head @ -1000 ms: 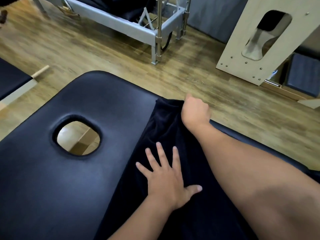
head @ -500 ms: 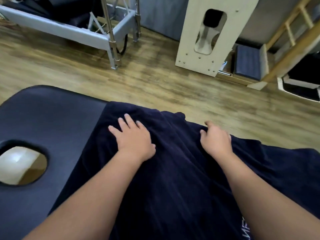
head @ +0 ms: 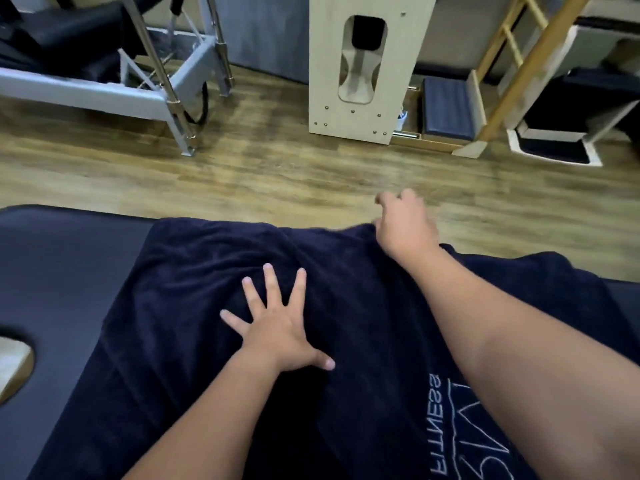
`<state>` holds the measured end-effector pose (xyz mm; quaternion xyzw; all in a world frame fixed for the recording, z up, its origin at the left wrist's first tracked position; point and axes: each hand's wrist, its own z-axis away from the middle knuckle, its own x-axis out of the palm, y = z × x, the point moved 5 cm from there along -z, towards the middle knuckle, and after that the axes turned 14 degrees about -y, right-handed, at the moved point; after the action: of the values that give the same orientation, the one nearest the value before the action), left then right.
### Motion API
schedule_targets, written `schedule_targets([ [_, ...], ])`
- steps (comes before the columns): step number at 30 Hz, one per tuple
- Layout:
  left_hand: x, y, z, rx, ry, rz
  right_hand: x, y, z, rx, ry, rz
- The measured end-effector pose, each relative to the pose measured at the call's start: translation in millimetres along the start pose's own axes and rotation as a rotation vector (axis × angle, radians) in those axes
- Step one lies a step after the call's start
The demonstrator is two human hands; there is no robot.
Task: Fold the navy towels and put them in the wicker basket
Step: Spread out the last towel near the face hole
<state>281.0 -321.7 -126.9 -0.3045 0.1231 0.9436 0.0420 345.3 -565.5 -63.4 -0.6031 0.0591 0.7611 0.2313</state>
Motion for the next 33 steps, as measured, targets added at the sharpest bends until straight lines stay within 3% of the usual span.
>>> schedule_targets([
  [2, -2.9, 3.2, 3.7, -0.027, 0.010, -0.035, 8.6, 19.3, 20.0, -0.058, -0.118, -0.010],
  [5, 6.4, 49.2, 27.9, 0.025, 0.154, -0.250, 9.3, 87.9, 47.3, 0.075, -0.073, -0.063],
  [8, 52.8, 108.6, 44.3, 0.170, -0.012, -0.259, 10.6, 160.6, 54.5, 0.273, -0.235, -0.023],
  [10, 70.6, 122.2, 39.6, 0.169, -0.067, -0.279, 12.5, 183.0, 51.8, 0.255, -0.334, -0.013],
  [13, 71.2, 132.6, 25.1, 0.159, -0.030, -0.293, -1.5, 198.8, 40.5, 0.189, -0.257, 0.089],
  [15, 64.5, 139.3, 17.7, 0.150, -0.025, -0.292, -17.8, 211.4, 28.6, 0.230, -0.106, 0.091],
  [18, 48.0, 154.4, 3.8, 0.126, -0.021, -0.287, -45.8, 239.4, 12.1, 0.326, 0.180, -0.188],
  [19, 42.6, 160.3, -0.5, 0.119, -0.027, -0.277, -48.3, 247.3, 8.5, 0.328, 0.195, -0.265],
  [22, 34.3, 169.9, -3.5, 0.103, -0.025, -0.249, -36.5, 251.4, 14.6, 0.204, 0.042, -0.333],
  [25, 49.5, 193.0, 21.7, 0.185, 0.108, -0.398, -10.8, 272.2, 56.8, 0.166, -0.020, -0.343],
  [27, 75.4, 213.6, 39.1, 0.305, 0.071, -0.424, 0.1, 302.2, 94.2, 0.290, 0.078, -0.319],
  [29, 103.2, 230.0, 44.3, 0.341, -0.059, -0.427, 7.5, 337.9, 133.5, 0.545, 0.167, -0.257],
  [31, 115.1, 238.3, 39.1, 0.312, -0.096, -0.489, 13.9, 366.1, 160.7, 0.805, 0.136, -0.259],
  [33, 117.3, 243.5, 33.1, 0.271, -0.080, -0.502, 19.0, 381.1, 171.5, 0.878, 0.084, -0.248],
])
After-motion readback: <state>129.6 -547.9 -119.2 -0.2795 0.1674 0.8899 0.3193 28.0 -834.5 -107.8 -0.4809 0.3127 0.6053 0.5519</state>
